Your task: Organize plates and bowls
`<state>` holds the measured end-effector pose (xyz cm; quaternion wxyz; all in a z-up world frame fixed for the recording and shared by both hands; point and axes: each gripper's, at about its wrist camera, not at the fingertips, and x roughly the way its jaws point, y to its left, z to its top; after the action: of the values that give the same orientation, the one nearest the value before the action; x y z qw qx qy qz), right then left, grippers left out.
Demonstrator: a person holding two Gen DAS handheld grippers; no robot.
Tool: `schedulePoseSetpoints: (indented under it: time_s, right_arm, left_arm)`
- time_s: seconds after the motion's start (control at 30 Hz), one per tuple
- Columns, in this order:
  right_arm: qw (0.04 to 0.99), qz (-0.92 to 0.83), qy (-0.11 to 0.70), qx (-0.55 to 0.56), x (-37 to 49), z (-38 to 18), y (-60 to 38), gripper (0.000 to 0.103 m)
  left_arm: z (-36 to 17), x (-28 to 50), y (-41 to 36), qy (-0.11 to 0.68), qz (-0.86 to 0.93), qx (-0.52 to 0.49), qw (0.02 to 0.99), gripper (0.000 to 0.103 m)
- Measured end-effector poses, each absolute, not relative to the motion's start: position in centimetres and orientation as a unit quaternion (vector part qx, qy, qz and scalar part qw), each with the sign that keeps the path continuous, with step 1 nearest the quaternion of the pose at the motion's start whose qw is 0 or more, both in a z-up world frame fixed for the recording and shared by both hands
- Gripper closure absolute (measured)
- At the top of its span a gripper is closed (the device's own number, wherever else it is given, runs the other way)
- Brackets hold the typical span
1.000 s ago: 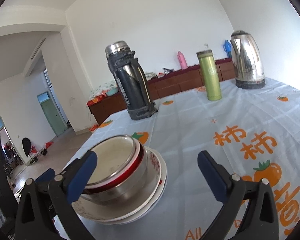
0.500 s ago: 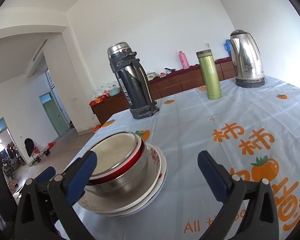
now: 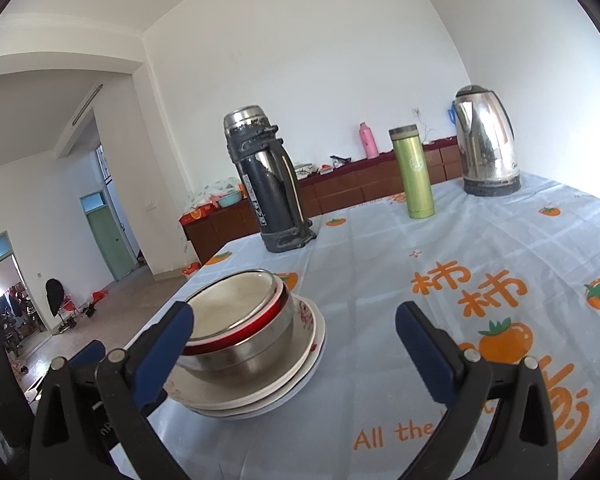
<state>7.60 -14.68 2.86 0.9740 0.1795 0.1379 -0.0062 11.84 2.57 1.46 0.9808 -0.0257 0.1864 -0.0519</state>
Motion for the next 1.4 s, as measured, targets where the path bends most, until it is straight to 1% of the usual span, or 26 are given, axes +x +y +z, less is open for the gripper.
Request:
schedulePoseSetpoints:
  time_s: [0.73,1.4]
  right_arm:
    - [0.982,-0.02,0.102,0.16,3.0,3.8,-14.3,0.0]
    - [0.984,-0.028,0.093,0.149,1.7,4.1,-14.1,0.0]
  left_arm:
    - [1.6,7.5,2.1,0.148,-0.052,0.007,0.988,0.012]
    - [1.8,6.9,2.2,0.134,-0.049,0.007,0.99,0.012]
